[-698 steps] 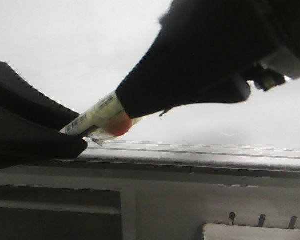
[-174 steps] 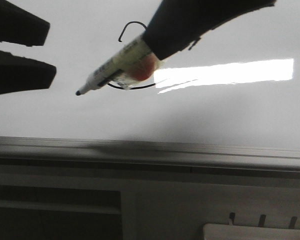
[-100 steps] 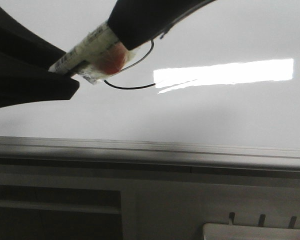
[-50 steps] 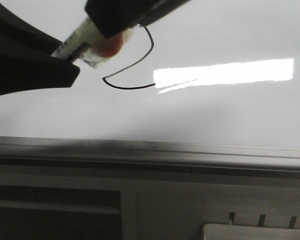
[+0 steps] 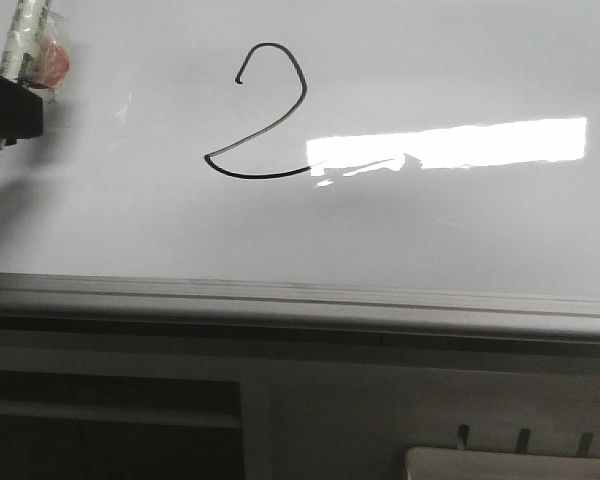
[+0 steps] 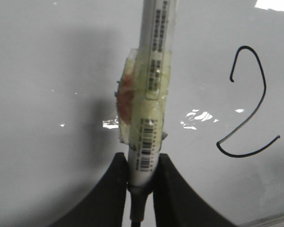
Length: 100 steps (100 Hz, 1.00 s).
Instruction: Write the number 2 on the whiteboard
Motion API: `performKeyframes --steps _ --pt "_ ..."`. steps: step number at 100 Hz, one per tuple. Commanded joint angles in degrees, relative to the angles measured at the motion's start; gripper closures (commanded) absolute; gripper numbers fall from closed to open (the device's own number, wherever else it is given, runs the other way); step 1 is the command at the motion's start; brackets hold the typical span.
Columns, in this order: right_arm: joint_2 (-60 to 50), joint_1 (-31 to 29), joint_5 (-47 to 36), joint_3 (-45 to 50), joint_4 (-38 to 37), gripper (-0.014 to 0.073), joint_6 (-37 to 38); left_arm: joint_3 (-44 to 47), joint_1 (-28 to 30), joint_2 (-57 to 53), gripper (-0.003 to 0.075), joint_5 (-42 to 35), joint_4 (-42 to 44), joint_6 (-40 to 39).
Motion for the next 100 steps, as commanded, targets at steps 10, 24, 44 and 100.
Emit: performKeyframes --steps 10,24,44,100 --pt "-1.7 -0.1 -5.1 -1.9 1.0 0.0111 0.0 -1.8 0.0 -0.5 0.0741 -3.7 -7.6 -0.7" --pt "-1.7 -0.1 -4.9 -1.9 1.1 0.0111 0.0 -3.5 -0.1 -0.1 0.0741 1.0 -7.8 -0.9" --pt "-1.7 -0.1 -4.9 -1.9 1.1 0.0111 0.0 -9.0 -0.1 3.9 0.0741 8.6 -7.1 -0.4" --pt "-1.7 -0.1 -4.9 -1.9 1.1 0.0111 0.0 -11.0 -0.1 9.7 0.0740 9.5 -7.0 -0.4"
